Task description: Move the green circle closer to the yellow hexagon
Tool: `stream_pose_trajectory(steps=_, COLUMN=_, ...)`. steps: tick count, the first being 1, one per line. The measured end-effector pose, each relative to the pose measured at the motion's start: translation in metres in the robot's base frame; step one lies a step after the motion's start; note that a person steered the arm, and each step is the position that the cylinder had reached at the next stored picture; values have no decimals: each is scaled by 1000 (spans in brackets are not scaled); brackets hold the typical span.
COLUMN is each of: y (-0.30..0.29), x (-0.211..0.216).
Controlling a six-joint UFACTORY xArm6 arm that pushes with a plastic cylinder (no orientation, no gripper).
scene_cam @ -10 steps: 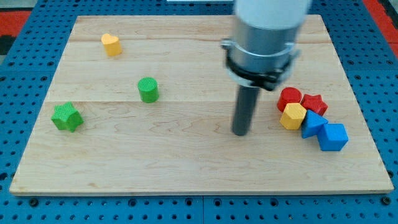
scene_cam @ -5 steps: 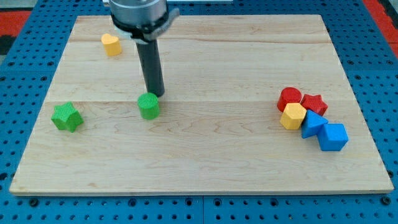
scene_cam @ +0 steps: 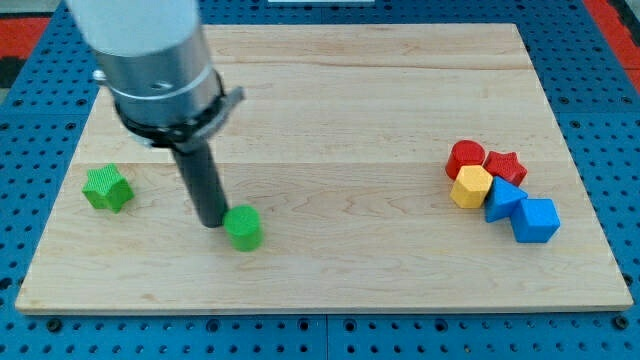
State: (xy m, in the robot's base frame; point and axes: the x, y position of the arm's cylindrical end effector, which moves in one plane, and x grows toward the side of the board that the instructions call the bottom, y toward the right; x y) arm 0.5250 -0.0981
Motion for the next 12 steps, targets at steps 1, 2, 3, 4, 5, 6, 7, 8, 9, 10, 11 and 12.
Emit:
stream_pose_trajectory(steps=1, y=23, x=23)
stream_pose_trajectory(steps=2, y=29, x=46)
stream_pose_trajectory(steps=3, y=78, x=45)
stream_pose_trajectory(steps=4, y=138, x=26)
stream_pose_trajectory(steps=5, y=181, x=19)
stream_pose_trajectory(steps=6, y=169, x=19)
stream_pose_trajectory(steps=7, y=136, x=19)
stream_pose_trajectory(steps=8, y=110, x=-1)
stream_pose_trajectory(steps=9, y=109, x=-13)
stream_pose_trajectory(steps=10, y=95, x=-22)
stream_pose_trajectory(steps=11, y=116, x=-33)
stream_pose_trajectory(steps=12, y=166, x=-34)
